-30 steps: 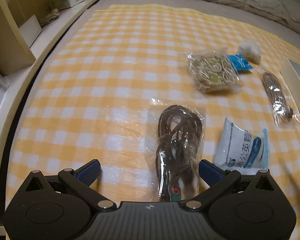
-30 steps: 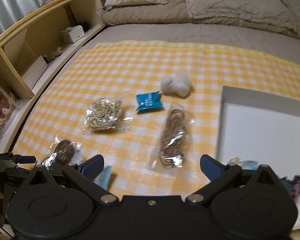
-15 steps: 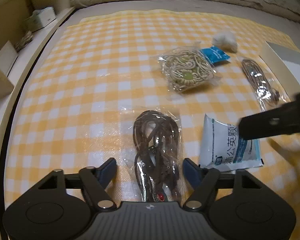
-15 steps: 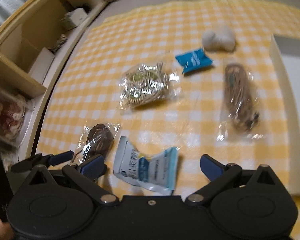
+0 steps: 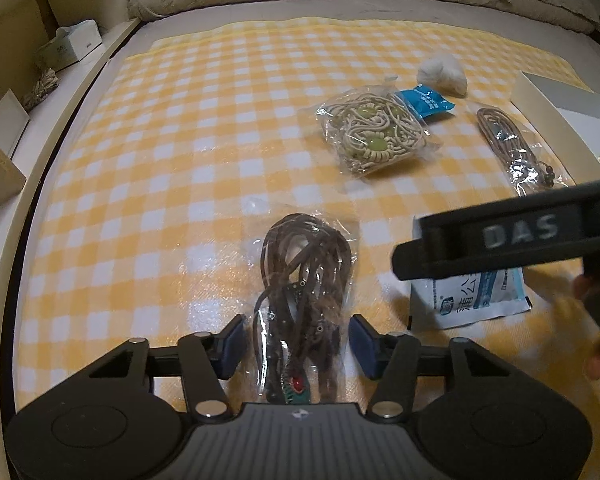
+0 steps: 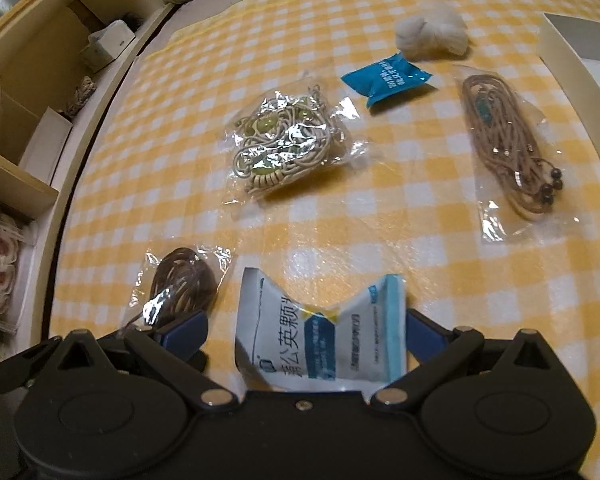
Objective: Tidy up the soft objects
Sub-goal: 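Grasp the bagged dark cable with left tool while right tool grasps the white packet, then carry cable bag and white packet to the box and release both inside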
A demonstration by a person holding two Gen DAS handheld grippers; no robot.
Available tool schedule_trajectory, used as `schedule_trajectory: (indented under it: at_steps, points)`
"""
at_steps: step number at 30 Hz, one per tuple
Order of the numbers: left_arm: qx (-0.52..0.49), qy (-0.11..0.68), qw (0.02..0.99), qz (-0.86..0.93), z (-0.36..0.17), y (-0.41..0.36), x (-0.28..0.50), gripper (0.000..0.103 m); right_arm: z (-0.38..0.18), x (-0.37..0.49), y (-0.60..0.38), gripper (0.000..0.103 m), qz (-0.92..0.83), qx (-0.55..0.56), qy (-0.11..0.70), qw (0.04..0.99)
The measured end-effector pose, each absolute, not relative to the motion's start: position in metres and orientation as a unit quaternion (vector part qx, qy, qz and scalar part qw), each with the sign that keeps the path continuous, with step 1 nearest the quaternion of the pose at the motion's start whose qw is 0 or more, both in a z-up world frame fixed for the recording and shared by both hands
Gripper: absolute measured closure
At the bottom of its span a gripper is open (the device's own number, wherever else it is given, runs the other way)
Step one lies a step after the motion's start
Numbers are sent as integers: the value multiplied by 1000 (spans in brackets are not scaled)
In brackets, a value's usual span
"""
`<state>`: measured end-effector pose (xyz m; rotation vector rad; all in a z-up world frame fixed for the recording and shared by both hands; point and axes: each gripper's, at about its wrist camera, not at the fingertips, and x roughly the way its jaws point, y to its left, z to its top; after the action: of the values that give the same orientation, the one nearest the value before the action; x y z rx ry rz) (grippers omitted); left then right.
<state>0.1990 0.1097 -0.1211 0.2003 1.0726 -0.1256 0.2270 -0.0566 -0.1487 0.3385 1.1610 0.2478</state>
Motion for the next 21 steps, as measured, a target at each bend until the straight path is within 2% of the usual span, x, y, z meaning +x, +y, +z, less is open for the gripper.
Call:
schedule_trajectory:
  at_steps: [4, 8, 12, 17, 21]
  points:
    - [91, 510, 854, -56, -119, 109, 199, 59, -151, 231, -46, 0, 118, 130, 531, 829]
    - [86, 511, 854, -57, -118, 109, 199, 63, -152, 231, -41, 1, 129, 90, 535, 830]
    - [86, 511, 853, -58, -118, 106, 198, 69, -150, 224, -41, 10, 152, 47, 530, 833]
    - [67, 511, 855, -55, -116, 110, 200, 72, -147, 226, -52, 29, 169, 39, 535, 827]
    - [52, 509, 858, -49, -112, 112, 199, 74, -142, 232, -65, 35, 180, 59, 543, 818]
